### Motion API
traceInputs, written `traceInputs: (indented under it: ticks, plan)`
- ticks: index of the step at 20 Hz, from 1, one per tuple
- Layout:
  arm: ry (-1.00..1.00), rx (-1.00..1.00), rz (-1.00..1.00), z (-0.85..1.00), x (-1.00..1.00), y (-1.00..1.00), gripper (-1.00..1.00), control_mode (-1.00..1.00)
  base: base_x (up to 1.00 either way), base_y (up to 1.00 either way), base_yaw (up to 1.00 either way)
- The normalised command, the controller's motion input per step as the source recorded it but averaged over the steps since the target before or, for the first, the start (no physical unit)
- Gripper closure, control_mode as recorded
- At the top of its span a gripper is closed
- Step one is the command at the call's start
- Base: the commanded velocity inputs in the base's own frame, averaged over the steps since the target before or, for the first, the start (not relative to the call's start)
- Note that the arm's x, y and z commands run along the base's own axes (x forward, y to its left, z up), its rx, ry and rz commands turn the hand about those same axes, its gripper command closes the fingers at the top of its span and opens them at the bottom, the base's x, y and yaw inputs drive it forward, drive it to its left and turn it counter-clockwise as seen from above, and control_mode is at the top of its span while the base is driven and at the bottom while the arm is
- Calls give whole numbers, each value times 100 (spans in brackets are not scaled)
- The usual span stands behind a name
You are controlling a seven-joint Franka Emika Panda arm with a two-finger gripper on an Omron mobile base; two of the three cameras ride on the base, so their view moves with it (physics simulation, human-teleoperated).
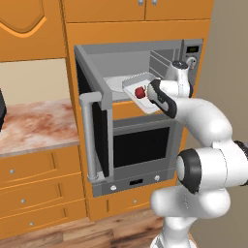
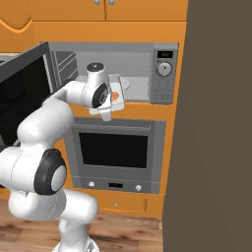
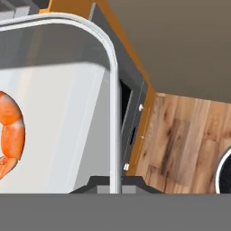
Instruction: Place the tupperware containing the shrimp and bell pepper meal in the microwave. Close the microwave door and press the start button to reheat the meal.
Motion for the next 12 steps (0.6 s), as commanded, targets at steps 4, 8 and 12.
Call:
traceInputs:
  ticks: [4, 8, 12]
  plan:
    - [-3, -2, 0, 0, 37, 8, 100, -100, 0, 0, 0]
    - [-6, -2, 1, -1, 38, 6, 100, -100, 0, 0, 0]
    - [-3, -2, 0, -7, 44, 6, 100, -100, 0, 0, 0]
